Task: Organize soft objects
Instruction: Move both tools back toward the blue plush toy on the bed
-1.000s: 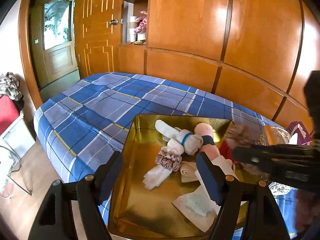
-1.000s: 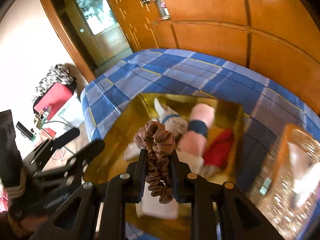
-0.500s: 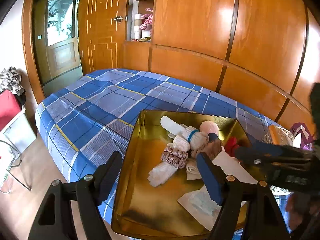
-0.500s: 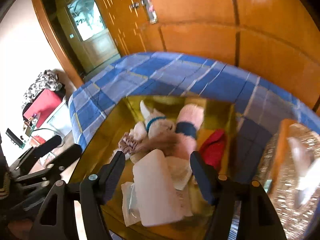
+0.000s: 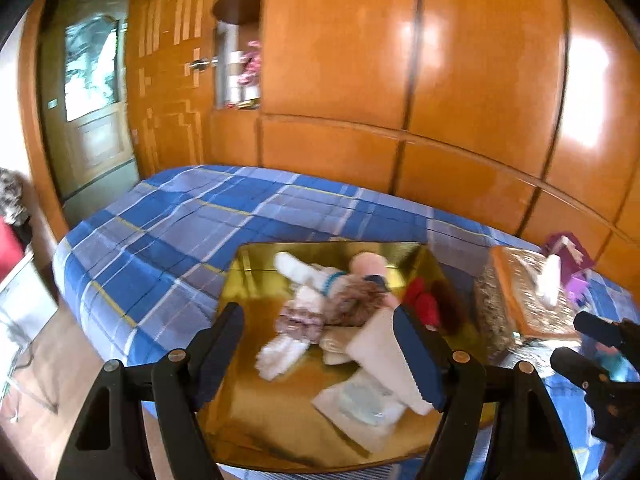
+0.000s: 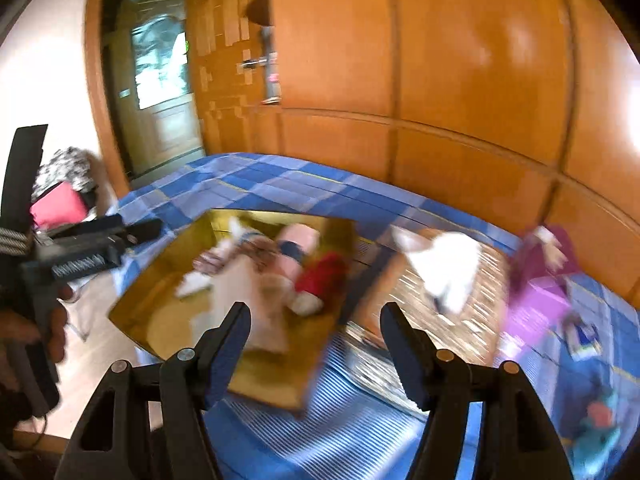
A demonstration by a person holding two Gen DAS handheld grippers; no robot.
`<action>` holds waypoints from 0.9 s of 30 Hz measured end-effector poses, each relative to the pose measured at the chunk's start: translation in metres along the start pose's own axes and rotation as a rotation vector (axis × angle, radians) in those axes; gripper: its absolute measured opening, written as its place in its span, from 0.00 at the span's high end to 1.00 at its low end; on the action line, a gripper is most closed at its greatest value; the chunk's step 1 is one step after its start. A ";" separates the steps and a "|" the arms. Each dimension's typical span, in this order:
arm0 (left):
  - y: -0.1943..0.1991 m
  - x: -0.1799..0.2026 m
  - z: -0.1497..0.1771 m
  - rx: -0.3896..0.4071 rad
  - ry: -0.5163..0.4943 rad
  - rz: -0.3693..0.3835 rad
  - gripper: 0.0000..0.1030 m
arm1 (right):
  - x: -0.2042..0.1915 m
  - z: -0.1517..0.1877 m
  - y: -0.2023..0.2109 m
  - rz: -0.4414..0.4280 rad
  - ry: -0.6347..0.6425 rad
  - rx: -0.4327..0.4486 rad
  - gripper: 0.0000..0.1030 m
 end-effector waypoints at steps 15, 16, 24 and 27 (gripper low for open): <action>0.018 0.095 -0.024 0.049 -0.196 0.149 0.25 | 0.170 0.072 0.065 0.344 -0.318 -0.039 0.34; 0.019 0.102 -0.025 0.052 -0.210 0.159 0.25 | 0.179 0.077 0.069 0.365 -0.338 -0.044 0.34; 0.027 0.152 -0.036 0.073 -0.312 0.225 0.25 | 0.227 0.104 0.098 0.487 -0.429 -0.055 0.34; 0.029 0.171 -0.040 0.080 -0.347 0.259 0.25 | 0.241 0.109 0.108 0.521 -0.445 -0.063 0.34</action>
Point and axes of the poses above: each gripper's, at about its wrist camera, not at the fingertips, and y roughly against the way its jaws point, x to its right, z to its underside, the point moved 7 cm from there along -y, roughly the way its jaws point, and after that the axes turned 15 degrees about -y, right-handed, at the moved point
